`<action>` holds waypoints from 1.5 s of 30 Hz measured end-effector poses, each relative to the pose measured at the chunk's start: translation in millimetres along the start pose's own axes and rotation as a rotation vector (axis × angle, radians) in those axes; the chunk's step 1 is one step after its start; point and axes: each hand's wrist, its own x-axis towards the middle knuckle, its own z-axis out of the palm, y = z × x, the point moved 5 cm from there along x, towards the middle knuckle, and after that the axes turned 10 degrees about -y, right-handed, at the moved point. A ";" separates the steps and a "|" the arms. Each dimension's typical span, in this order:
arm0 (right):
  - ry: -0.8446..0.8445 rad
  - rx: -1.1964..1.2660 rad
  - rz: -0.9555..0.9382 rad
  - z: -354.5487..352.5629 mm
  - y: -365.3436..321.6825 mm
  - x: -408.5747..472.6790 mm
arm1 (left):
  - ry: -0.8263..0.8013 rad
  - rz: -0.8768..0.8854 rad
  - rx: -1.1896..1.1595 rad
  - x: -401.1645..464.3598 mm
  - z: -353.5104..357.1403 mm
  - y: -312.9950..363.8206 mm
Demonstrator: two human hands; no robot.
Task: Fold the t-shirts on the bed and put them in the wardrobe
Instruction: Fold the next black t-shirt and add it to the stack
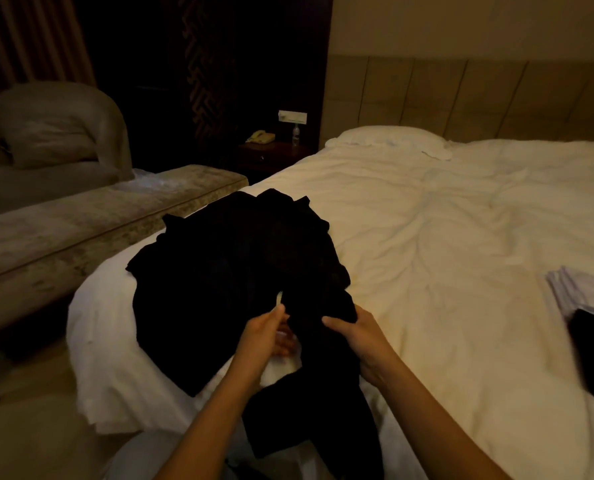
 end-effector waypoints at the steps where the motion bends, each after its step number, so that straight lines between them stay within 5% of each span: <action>1: -0.006 -0.018 -0.027 -2.7 -3.9 -11.6 | -0.019 -0.021 -0.047 -2.8 7.4 0.5; 14: -0.135 -0.346 -0.129 -32.7 -9.5 -145.5 | -0.241 -0.169 -0.495 -68.2 112.4 20.1; 19: -0.086 -0.255 -0.060 -48.6 -25.3 -175.4 | -0.155 -0.055 -0.352 -86.6 130.6 41.0; 29: 0.028 0.379 0.044 -62.8 -100.5 -202.5 | -0.516 0.165 -0.018 -145.1 185.6 102.5; 38: 0.045 0.357 -0.101 -70.5 -137.7 -207.8 | -0.555 0.118 -0.184 -160.9 212.3 134.2; 45: 0.320 -0.060 -0.385 -87.2 -172.2 -220.3 | -0.502 0.128 -0.062 -166.4 206.6 152.5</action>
